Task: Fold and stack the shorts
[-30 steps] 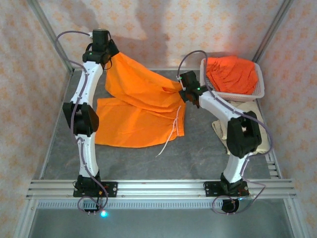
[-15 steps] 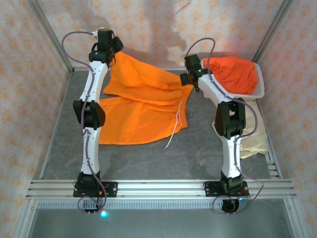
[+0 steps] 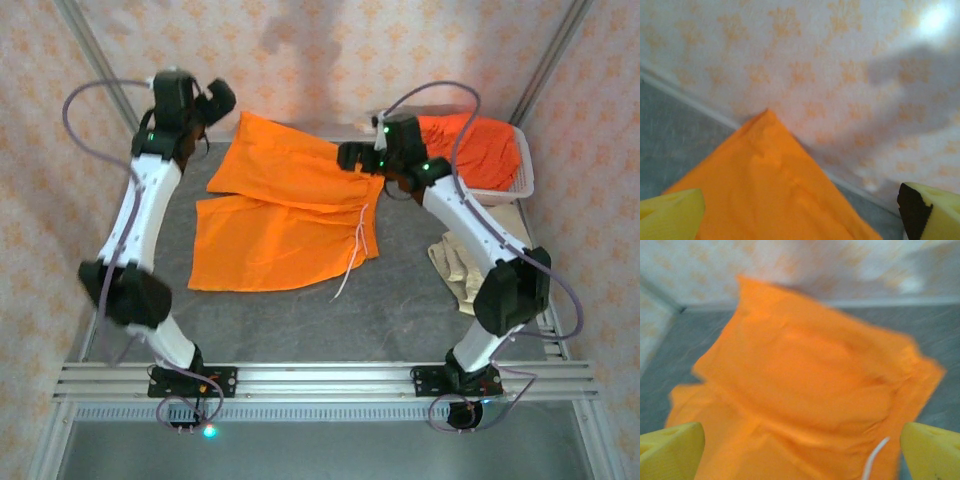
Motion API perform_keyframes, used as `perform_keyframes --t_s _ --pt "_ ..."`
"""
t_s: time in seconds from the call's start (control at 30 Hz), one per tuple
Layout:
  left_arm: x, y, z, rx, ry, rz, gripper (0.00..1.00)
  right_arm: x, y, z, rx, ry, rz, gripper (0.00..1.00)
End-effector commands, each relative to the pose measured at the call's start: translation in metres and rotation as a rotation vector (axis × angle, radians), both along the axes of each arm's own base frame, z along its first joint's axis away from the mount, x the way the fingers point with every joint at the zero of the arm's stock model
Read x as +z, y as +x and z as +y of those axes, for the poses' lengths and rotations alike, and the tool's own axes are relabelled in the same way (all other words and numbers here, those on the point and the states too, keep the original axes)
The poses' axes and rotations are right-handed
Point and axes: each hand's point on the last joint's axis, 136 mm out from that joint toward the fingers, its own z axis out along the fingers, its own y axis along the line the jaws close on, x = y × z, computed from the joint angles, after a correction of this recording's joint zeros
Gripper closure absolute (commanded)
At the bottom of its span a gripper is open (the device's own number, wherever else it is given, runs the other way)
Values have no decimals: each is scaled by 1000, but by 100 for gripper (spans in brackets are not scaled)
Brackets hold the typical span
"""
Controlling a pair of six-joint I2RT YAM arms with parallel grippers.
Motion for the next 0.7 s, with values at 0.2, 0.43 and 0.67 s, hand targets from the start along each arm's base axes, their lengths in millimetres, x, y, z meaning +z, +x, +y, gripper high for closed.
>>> perform_keyframes --t_s 0.2,0.43,0.67 --pt "-180 -92 -26 16 -239 176 0 -116 -42 37 -18 265 357 1" --pt "-276 -140 -27 51 -295 323 0 -187 -63 28 -106 289 509 1" --pt "-323 -193 -11 123 -248 427 0 -217 -90 9 -170 275 559 1"
